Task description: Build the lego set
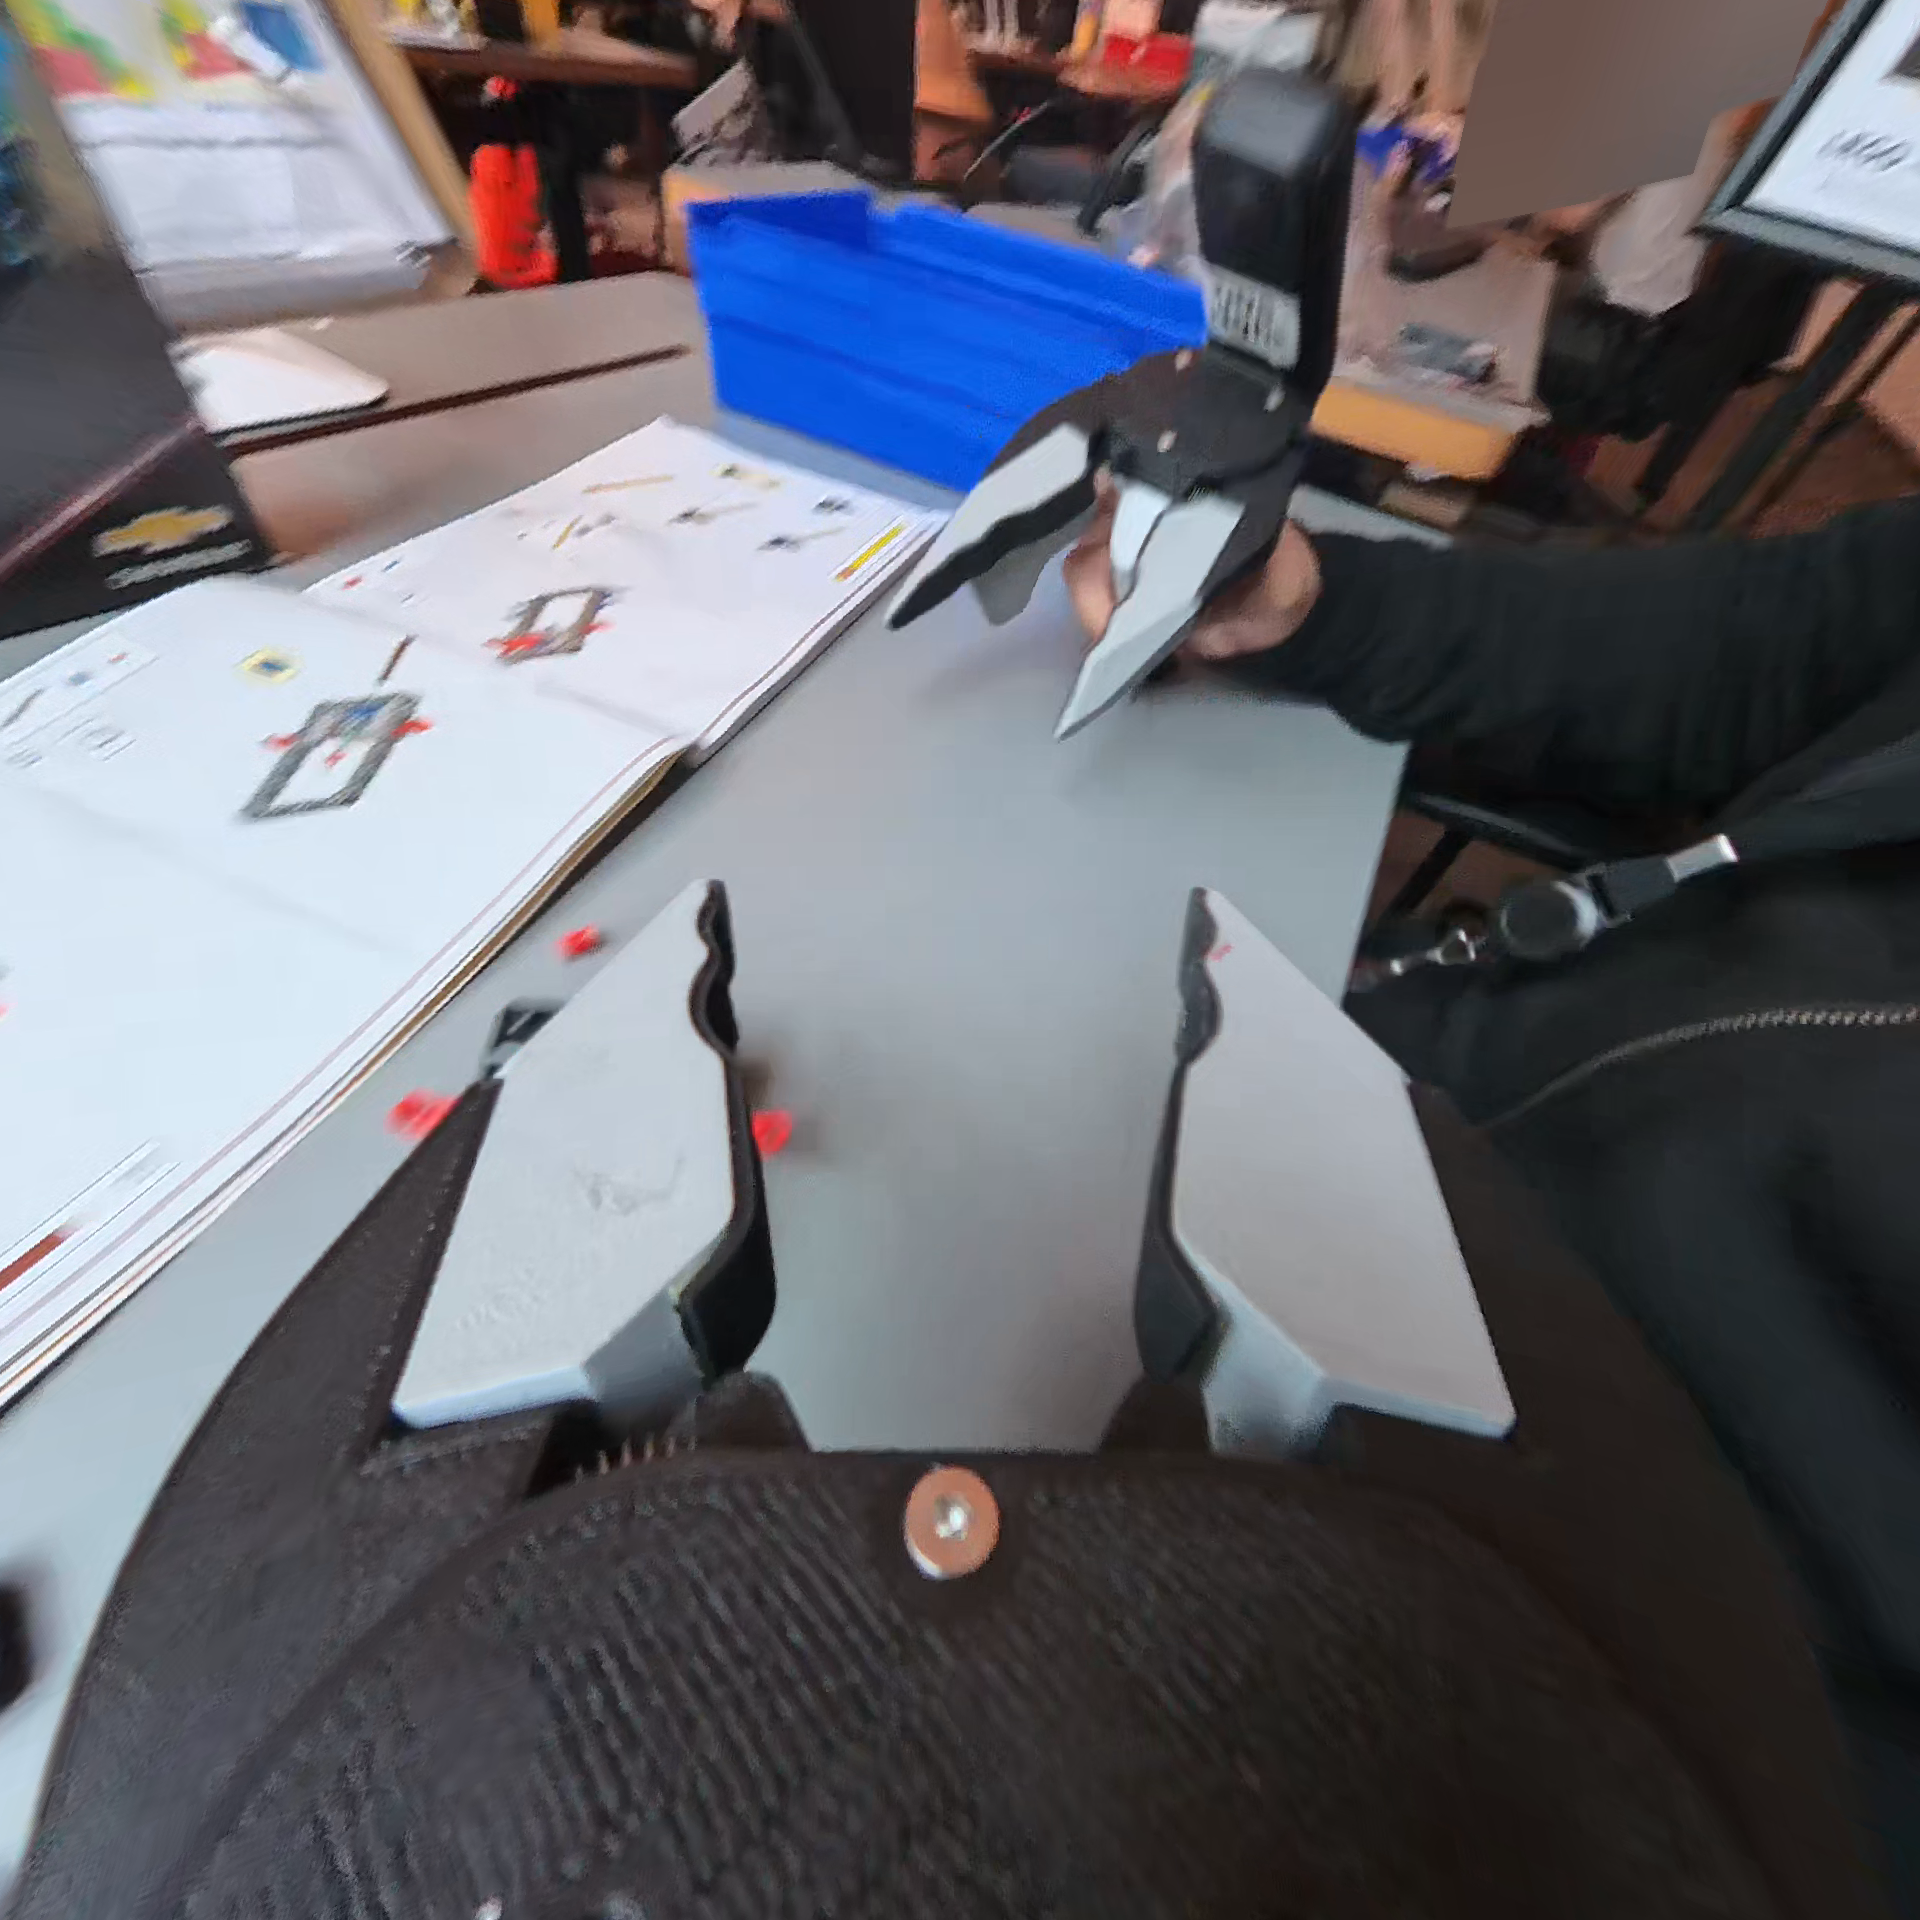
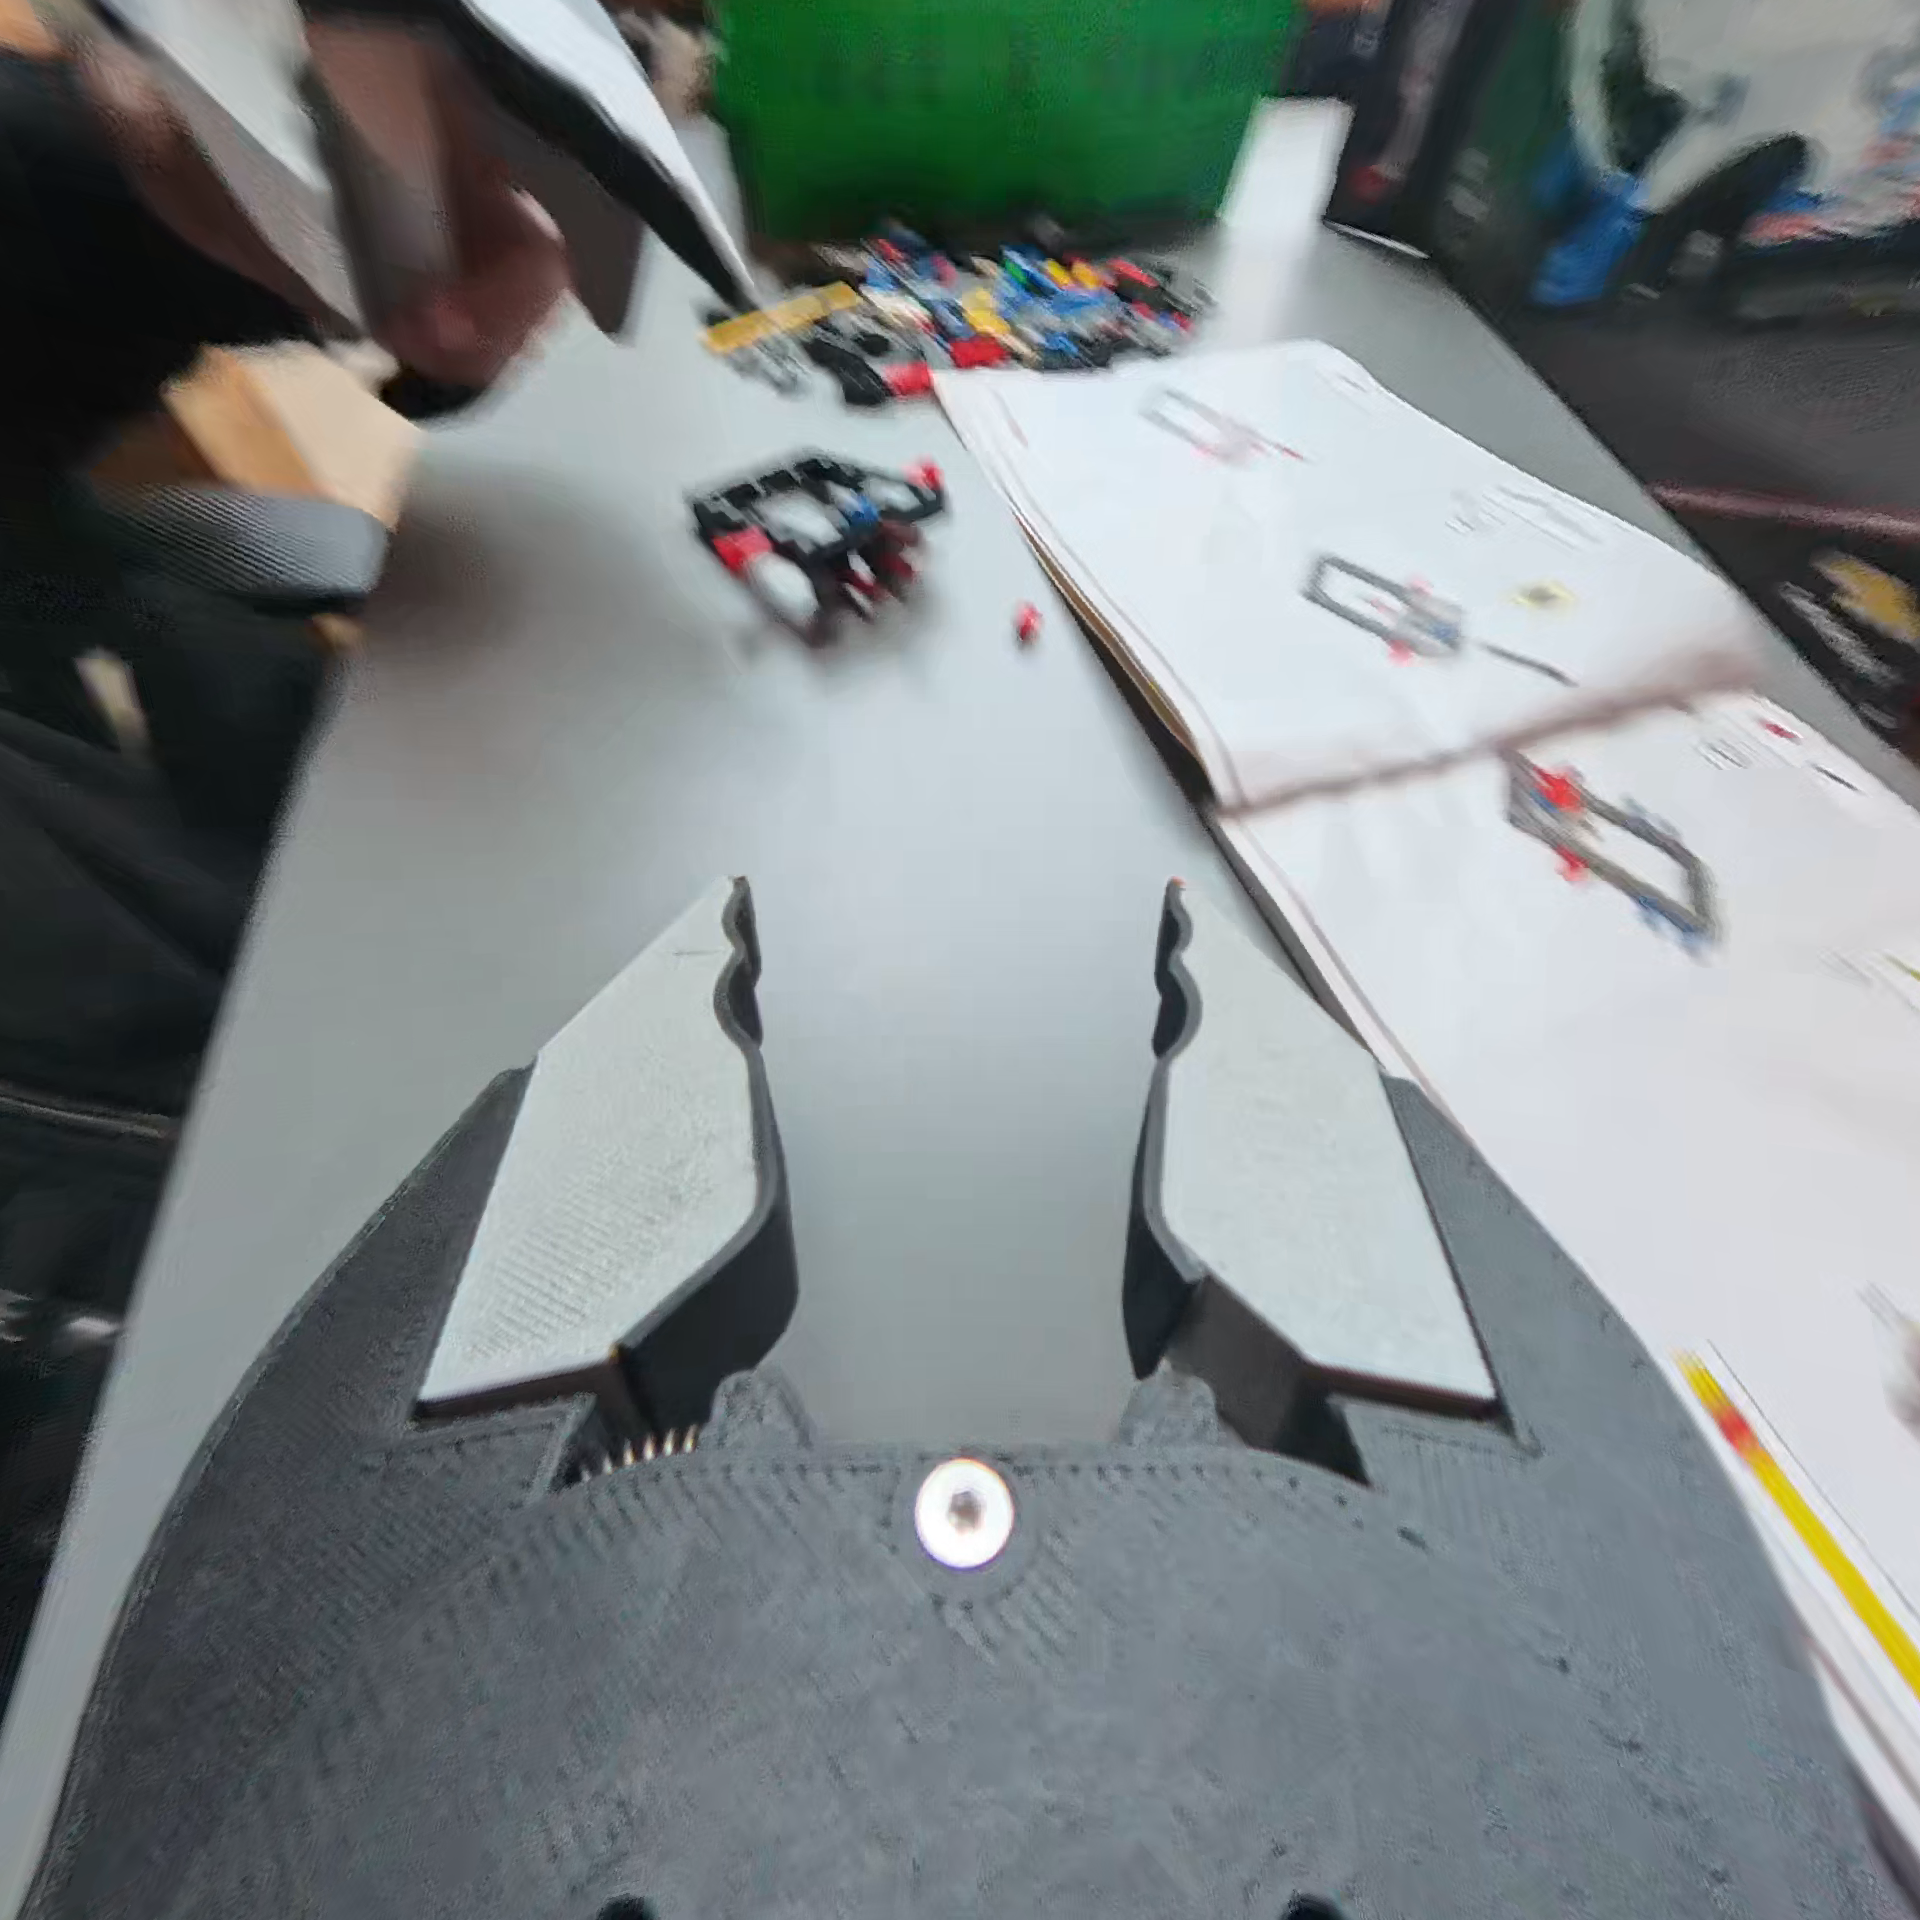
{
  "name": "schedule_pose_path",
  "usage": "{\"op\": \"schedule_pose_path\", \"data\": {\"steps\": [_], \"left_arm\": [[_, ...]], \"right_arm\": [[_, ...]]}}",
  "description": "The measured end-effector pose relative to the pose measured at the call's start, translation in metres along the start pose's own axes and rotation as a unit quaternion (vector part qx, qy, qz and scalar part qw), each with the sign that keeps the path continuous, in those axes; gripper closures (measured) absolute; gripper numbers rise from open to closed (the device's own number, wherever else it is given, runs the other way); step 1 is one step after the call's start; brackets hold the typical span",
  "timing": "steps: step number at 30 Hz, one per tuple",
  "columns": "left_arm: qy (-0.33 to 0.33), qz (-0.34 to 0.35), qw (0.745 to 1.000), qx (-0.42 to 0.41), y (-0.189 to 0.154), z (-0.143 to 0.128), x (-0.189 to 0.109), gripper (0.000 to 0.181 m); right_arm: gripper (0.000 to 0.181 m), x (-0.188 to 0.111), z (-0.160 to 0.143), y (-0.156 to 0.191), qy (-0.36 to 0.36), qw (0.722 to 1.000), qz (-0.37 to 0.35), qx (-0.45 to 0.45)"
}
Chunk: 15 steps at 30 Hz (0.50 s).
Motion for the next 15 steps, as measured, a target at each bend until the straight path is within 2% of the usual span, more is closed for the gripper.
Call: {"op": "schedule_pose_path", "data": {"steps": [4,7,8,11,15], "left_arm": [[-0.031,-0.087,0.996,0.002,-0.03,0.0,0.057,0.096],[-0.009,-0.124,0.992,0.036,-0.046,-0.015,0.095,0.108],[0.018,-0.134,0.99,0.046,-0.05,-0.019,0.102,0.112],[0.047,-0.145,0.985,0.084,-0.058,-0.024,0.11,0.114],[0.013,-0.163,0.979,0.12,-0.064,-0.022,0.099,0.123]], "right_arm": [[0.112,-0.038,-0.012,0.004,0.021,0.989,-0.126,-0.08],[0.111,-0.045,-0.015,0.001,0.029,0.984,-0.157,-0.076],[0.109,-0.045,-0.016,0.0,0.033,0.984,-0.159,-0.074],[0.11,-0.042,-0.018,0.0,0.049,0.983,-0.161,-0.076],[0.117,-0.036,-0.022,-0.003,0.077,0.982,-0.152,-0.08]]}}
Point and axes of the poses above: each gripper's, where its closed fingertips meet, x out along the fingers, z out of its top, y = z × x across the jaws, the point moved 9 cm from there along -x, back along the fingers, and after that the axes turned 10 degrees about -y, right-handed, at the moved point
